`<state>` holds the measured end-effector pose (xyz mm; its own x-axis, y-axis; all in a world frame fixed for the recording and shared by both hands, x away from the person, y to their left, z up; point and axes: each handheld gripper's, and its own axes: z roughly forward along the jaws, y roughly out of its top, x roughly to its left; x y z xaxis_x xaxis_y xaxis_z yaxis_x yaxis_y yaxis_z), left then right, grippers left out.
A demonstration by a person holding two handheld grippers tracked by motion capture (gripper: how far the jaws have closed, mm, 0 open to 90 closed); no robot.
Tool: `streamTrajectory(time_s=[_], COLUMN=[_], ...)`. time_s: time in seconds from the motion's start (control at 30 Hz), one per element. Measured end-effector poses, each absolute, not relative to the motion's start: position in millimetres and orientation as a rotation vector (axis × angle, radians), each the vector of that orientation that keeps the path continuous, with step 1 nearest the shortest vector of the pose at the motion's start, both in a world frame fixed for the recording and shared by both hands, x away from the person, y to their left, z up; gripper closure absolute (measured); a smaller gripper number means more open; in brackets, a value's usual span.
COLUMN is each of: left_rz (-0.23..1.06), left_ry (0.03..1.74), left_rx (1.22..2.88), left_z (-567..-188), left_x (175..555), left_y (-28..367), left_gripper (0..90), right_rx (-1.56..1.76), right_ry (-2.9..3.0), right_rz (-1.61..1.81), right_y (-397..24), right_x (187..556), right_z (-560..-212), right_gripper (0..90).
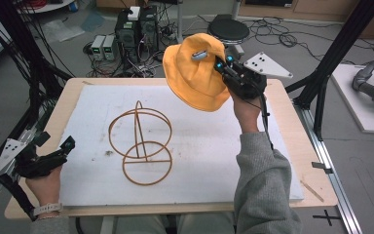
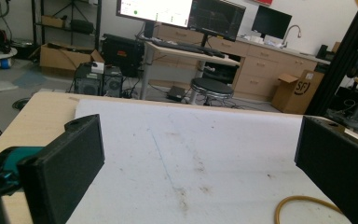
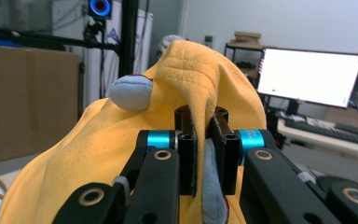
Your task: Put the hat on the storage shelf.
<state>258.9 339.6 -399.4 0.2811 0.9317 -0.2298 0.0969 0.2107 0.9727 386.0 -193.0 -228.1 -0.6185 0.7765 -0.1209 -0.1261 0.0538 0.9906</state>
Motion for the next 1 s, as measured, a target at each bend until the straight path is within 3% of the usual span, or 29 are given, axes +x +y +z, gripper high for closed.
streamTrajectory(time_s=[0.2, 1.0], left_rz=[0.801, 0.802], left_ry=[1.131, 1.132], left_rx=[1.218, 1.218], left_z=[-399, -399], left_x=[259, 259], left_y=[339, 339], left_gripper=[1.7, 1.7], right_rx=[0.585, 0.385], right_ry=[1.66, 1.911], right_rz=[1.718, 1.897], right_y=[-178, -119], right_x=[373, 353], right_z=[-214, -228], right_gripper=[83.4, 83.2])
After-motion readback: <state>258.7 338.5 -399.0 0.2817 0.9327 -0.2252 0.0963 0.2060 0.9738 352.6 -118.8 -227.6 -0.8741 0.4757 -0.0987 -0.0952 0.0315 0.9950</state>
